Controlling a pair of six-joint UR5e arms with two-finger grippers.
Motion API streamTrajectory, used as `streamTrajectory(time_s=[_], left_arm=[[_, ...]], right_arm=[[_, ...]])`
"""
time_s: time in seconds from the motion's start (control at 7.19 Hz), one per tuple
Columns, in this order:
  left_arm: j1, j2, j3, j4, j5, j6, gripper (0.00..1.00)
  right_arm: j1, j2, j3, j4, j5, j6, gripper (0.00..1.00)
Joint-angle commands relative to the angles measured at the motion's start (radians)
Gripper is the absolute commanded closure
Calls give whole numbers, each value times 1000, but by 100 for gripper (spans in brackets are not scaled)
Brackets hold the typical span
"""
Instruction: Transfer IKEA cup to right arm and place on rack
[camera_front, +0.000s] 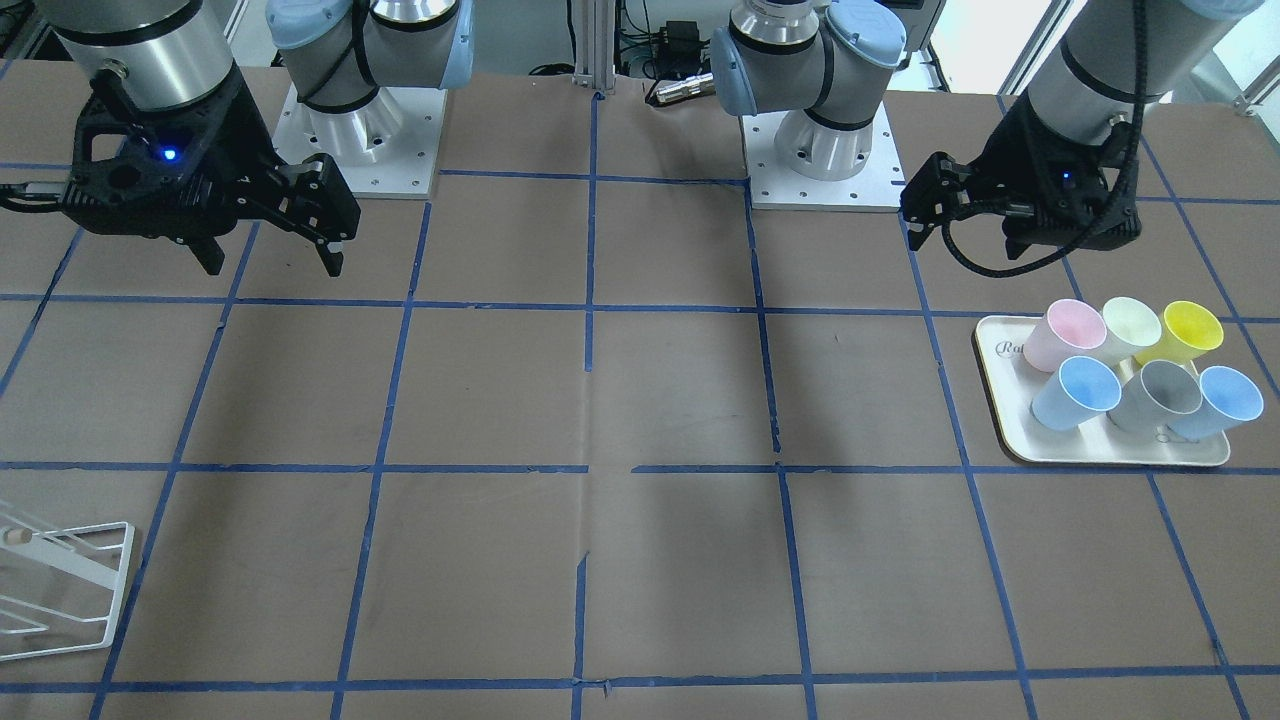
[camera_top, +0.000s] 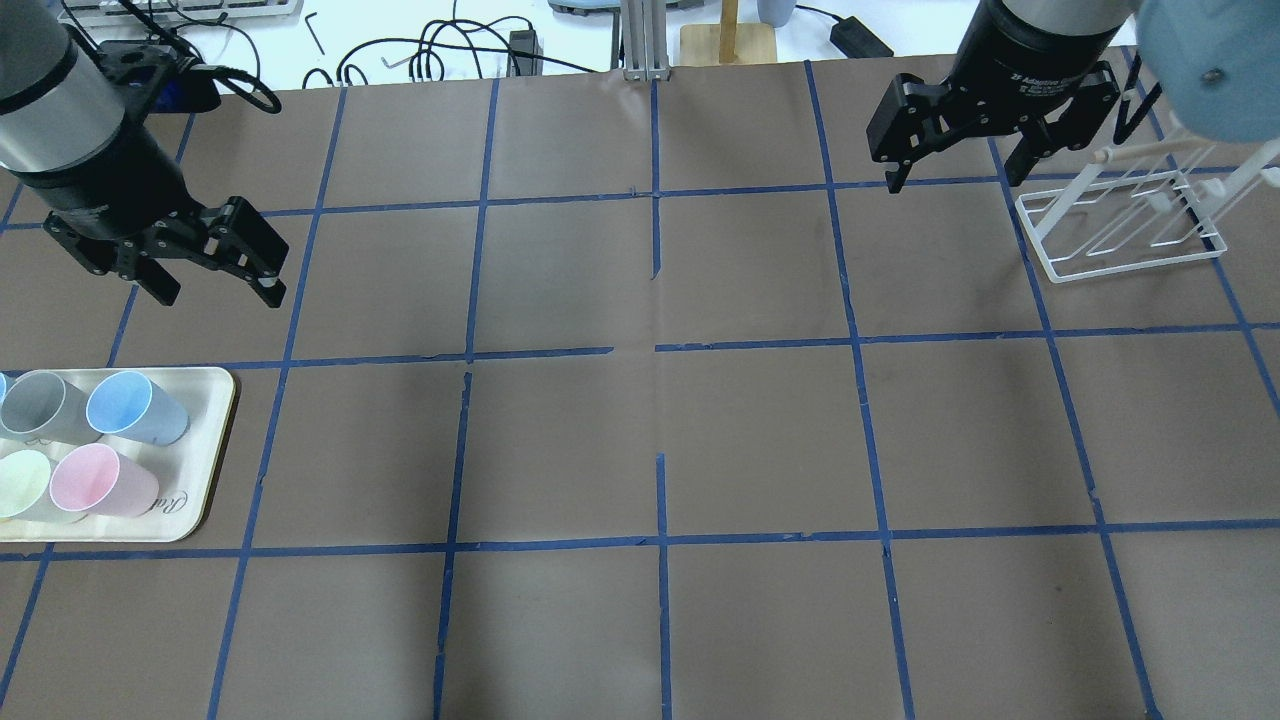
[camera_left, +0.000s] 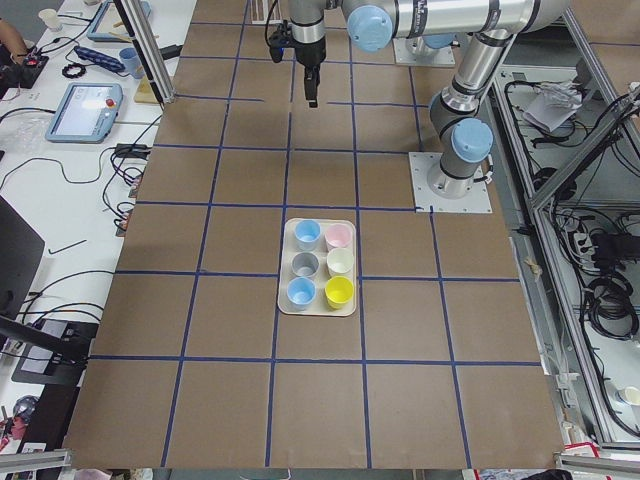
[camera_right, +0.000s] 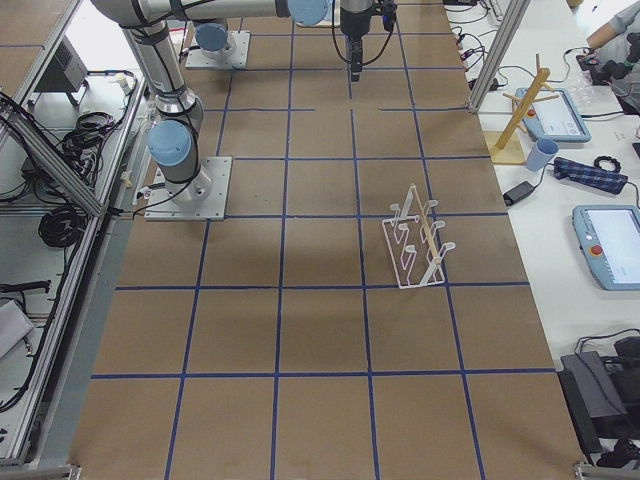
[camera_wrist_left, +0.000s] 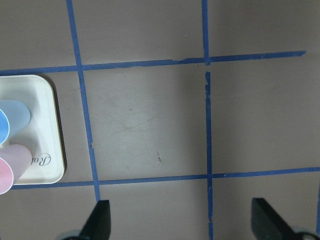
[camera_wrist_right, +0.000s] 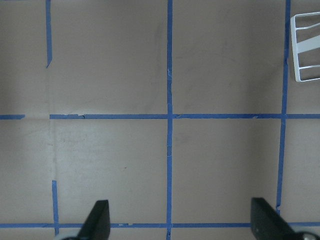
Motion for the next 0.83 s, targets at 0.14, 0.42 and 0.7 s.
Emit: streamTrajectory(time_s=[0.14,0.42,0.7], left_arm=[[145,-47,-1,10,0,232,0],[265,-98,-13,72,2,407,0],[365,-147,-60,218,2,610,0]], right_arm=[[0,0,0,0,0,0,0],[-1,0,0,0,-2,0,0],[0,0,8,-2,-2,0,0]])
